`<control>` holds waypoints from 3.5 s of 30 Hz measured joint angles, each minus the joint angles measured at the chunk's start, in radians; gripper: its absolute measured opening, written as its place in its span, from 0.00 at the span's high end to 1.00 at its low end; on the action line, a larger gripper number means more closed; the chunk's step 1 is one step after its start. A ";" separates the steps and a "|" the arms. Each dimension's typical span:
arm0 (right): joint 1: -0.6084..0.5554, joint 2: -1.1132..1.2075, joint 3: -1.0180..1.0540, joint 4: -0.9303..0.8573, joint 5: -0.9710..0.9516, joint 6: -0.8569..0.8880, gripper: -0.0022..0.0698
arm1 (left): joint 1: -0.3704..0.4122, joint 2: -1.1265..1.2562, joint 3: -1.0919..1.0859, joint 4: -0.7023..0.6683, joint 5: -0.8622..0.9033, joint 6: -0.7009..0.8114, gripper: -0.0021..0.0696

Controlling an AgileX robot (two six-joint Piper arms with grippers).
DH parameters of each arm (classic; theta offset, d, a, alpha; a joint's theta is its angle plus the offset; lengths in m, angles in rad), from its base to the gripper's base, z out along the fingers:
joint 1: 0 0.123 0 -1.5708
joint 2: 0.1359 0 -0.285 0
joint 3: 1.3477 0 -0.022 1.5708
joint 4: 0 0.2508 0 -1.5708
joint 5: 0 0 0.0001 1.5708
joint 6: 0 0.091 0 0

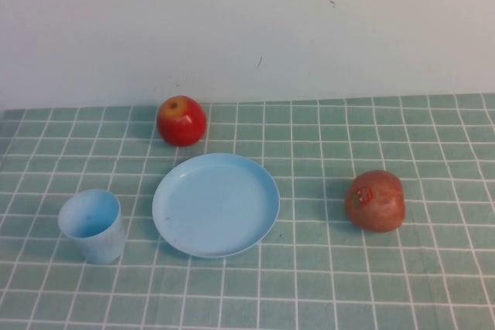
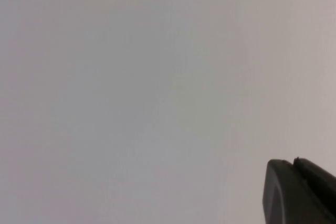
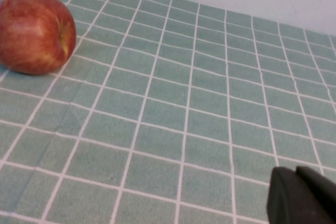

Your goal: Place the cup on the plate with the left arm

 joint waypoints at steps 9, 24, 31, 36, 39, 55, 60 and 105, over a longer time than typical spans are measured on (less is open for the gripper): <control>0.000 0.000 0.000 0.000 0.000 0.000 0.97 | 0.000 0.000 -0.098 0.055 -0.207 -0.190 0.97; 0.000 0.000 0.000 0.000 0.000 0.000 0.97 | 0.000 0.329 -0.597 0.153 0.651 -0.216 0.97; 0.000 0.000 0.000 0.000 0.000 0.000 0.97 | 0.000 0.443 -0.602 0.164 0.850 -0.204 0.97; 0.000 0.000 0.000 0.000 0.000 0.000 0.97 | 0.000 0.612 -0.613 0.167 1.017 -0.152 0.97; 0.000 0.000 0.000 0.000 0.000 0.000 0.97 | 0.000 0.715 -0.645 0.167 1.105 -0.127 0.97; 0.000 0.000 0.000 0.000 0.000 0.000 0.97 | 0.000 1.216 -0.885 0.166 1.163 -0.080 0.52; 0.000 0.000 0.000 0.000 0.000 0.000 0.97 | 0.000 1.377 -0.934 0.162 1.132 -0.079 0.50; 0.000 0.000 0.000 0.000 0.000 0.000 0.97 | -0.214 1.701 -1.299 -0.140 1.143 0.278 0.95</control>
